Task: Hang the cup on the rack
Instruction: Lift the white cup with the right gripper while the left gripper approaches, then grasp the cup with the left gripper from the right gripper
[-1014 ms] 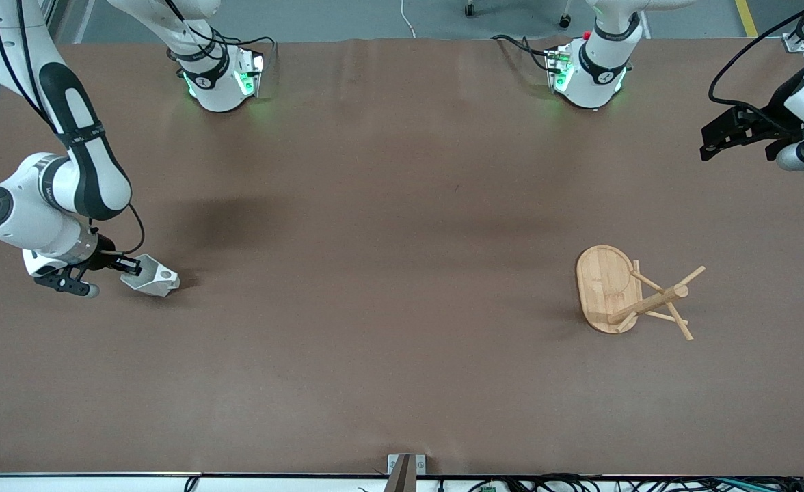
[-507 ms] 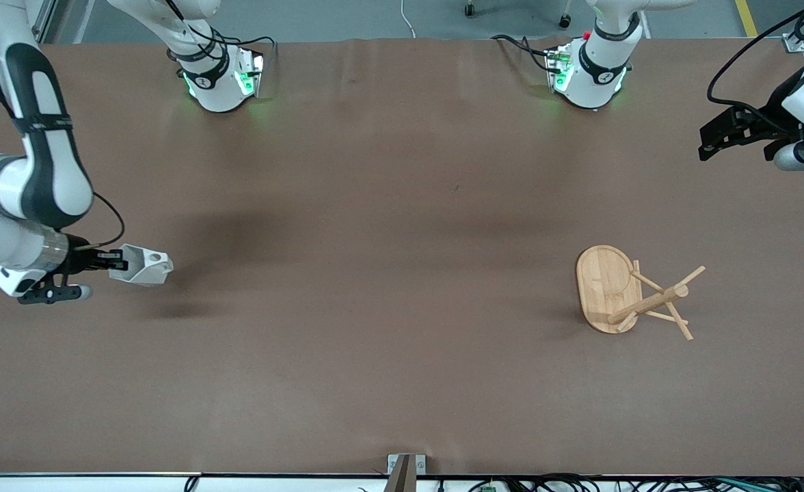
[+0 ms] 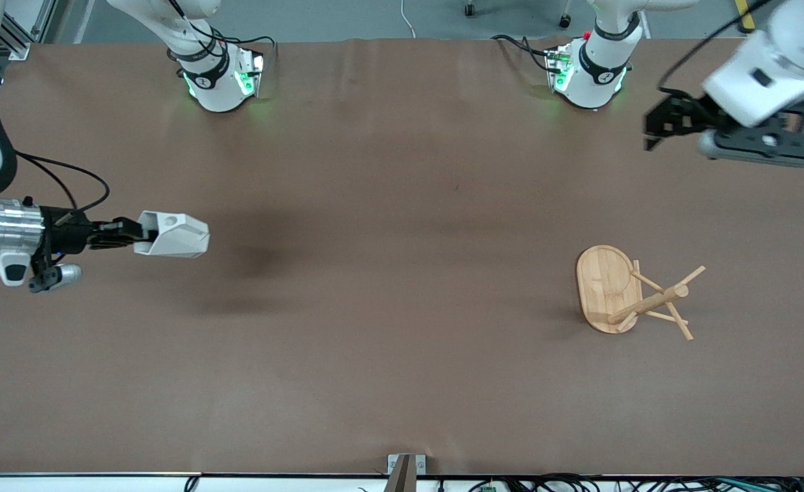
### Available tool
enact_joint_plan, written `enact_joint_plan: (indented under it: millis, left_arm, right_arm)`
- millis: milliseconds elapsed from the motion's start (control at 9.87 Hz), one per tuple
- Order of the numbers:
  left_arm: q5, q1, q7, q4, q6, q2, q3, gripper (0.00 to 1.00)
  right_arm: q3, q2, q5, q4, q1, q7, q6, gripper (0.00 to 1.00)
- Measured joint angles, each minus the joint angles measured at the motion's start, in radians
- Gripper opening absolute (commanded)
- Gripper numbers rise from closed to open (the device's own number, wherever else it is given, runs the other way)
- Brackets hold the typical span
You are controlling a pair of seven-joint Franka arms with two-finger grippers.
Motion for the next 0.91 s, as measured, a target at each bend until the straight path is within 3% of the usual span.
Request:
enact_joint_plan:
  millis: [304,608,912]
  left_arm:
    - [-0.06,-0.111,0.003,0.041,0.082,0.047,-0.08,1.0]
    - [-0.06,-0.257,0.125,0.087,0.25,0.132,-0.101,1.0]
    - [-0.06,-0.347,0.239,0.149,0.269,0.187,-0.102,1.0]
  right_arm:
    - [0.075,0.002,0.318,-0.074,0.031,-0.004,-0.053,0.0]
    - [0.199,-0.028,0.485,-0.166,0.053,-0.005,-0.049,0.0]
    - [0.3,-0.061,0.637,-0.255,0.062,-0.005,0.008,0.0]
